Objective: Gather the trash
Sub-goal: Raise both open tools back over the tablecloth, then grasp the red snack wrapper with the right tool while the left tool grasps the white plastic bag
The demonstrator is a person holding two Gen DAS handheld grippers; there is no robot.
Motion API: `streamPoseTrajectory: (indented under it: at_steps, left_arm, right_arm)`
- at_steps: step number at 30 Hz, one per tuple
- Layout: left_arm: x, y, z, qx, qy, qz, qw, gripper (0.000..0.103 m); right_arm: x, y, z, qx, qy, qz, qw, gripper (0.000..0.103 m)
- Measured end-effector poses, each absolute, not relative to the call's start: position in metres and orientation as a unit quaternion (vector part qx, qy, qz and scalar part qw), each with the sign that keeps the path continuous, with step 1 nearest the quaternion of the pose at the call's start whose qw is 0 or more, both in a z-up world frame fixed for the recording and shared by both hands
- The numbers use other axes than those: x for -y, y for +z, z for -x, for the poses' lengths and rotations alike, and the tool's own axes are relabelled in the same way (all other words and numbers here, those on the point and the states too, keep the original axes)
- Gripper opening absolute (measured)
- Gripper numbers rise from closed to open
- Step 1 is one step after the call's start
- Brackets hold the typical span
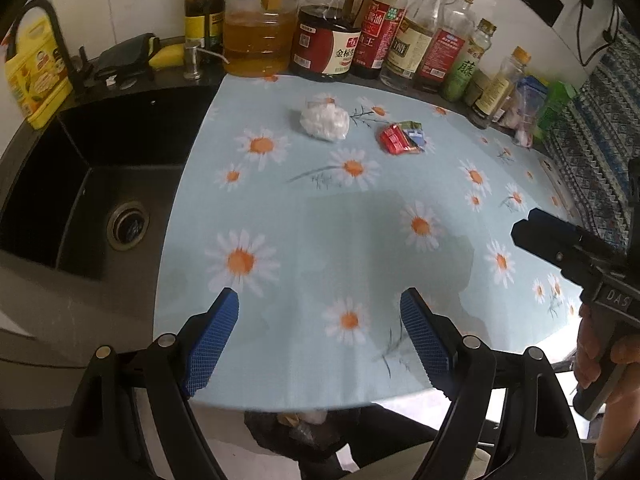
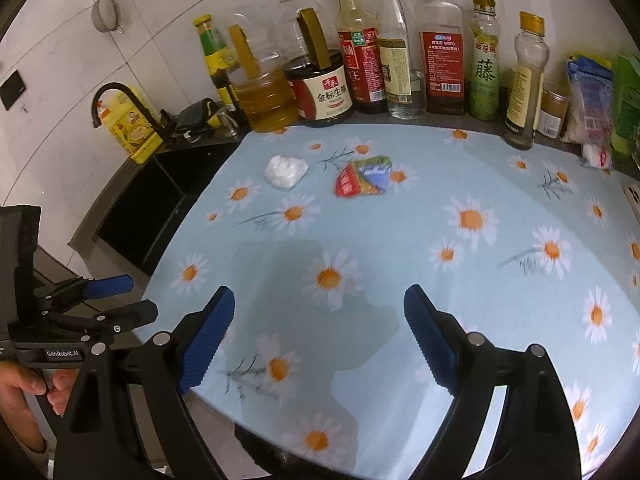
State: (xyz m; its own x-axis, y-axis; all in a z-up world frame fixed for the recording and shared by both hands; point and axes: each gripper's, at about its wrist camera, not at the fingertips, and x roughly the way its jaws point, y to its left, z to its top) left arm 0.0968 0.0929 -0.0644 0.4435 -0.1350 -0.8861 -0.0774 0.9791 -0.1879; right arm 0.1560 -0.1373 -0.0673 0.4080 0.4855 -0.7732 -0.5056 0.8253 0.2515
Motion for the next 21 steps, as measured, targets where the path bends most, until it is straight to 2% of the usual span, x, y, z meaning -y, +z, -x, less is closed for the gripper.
streamPoseTrajectory:
  at_steps: [21]
  left_arm:
    - [-0.097, -0.086, -0.236, -0.549, 0.004, 0.083, 0.832, 0.081]
  right_arm:
    - [0.096, -0.117, -0.288, -0.497, 0.308, 0.048, 0.810, 0.089]
